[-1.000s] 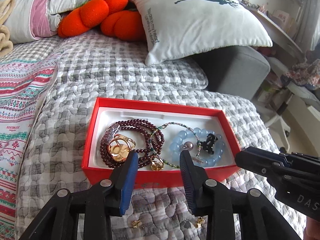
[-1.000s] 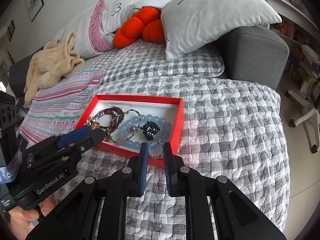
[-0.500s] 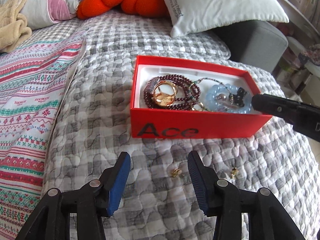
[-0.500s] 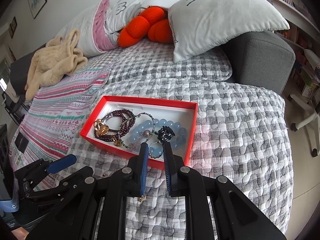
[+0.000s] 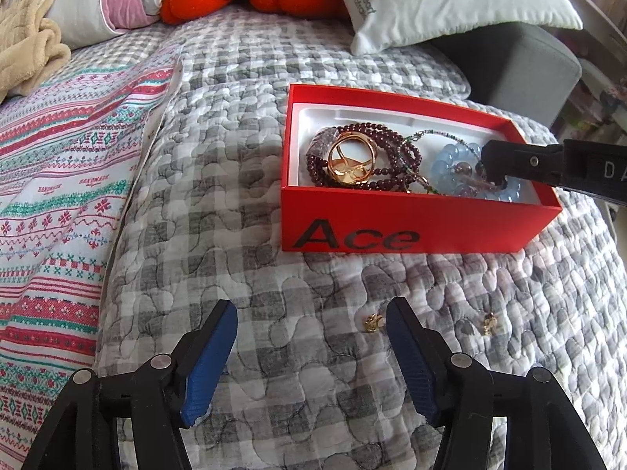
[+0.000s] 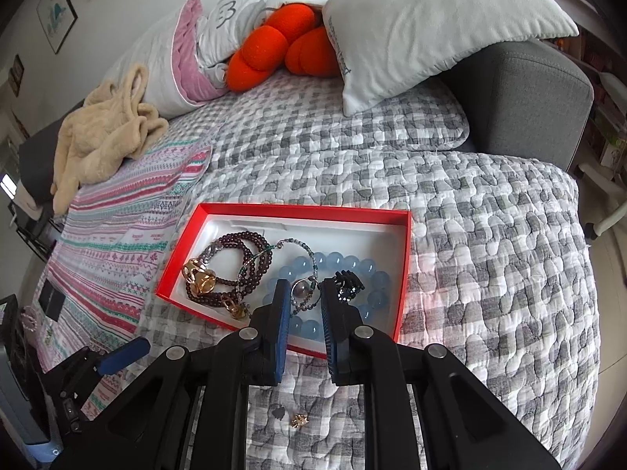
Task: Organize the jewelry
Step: 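Lower the silver ring into the box, open the right tool, withdraw both tools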
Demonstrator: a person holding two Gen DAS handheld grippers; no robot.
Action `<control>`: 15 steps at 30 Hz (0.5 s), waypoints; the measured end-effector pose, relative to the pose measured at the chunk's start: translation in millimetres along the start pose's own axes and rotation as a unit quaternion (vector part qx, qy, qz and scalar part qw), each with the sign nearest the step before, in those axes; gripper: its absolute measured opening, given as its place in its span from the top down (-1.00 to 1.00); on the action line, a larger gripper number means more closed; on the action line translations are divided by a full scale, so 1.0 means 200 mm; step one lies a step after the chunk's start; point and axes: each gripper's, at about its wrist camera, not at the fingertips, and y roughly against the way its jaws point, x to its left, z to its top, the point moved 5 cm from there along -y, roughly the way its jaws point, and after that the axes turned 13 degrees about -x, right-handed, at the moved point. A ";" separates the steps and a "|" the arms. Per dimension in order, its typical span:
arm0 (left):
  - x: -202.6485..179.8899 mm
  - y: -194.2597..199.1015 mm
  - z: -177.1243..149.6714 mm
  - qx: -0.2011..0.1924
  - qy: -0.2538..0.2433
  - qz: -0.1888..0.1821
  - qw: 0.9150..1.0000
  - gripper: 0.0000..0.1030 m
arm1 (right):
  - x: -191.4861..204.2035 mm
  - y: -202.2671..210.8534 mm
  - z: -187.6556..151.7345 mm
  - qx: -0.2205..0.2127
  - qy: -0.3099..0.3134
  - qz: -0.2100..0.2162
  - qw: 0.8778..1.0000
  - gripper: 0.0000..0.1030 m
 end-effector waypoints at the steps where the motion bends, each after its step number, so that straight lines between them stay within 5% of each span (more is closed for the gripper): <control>1: 0.00 0.00 0.00 0.001 -0.001 0.001 1.000 -0.30 | 0.00 -0.01 0.00 -0.001 -0.003 0.000 1.000 0.66; 5: 0.01 0.00 0.00 0.004 0.000 0.001 1.000 -0.30 | 0.00 -0.01 0.01 0.002 -0.017 0.010 1.000 0.63; 8: 0.01 0.00 0.00 0.003 0.004 0.001 1.000 -0.30 | 0.01 0.01 0.02 -0.002 -0.014 0.019 1.000 0.34; 15: 0.02 0.02 -0.01 0.000 0.010 -0.002 1.000 -0.30 | 0.02 0.11 0.01 -0.009 -0.009 0.017 1.000 0.33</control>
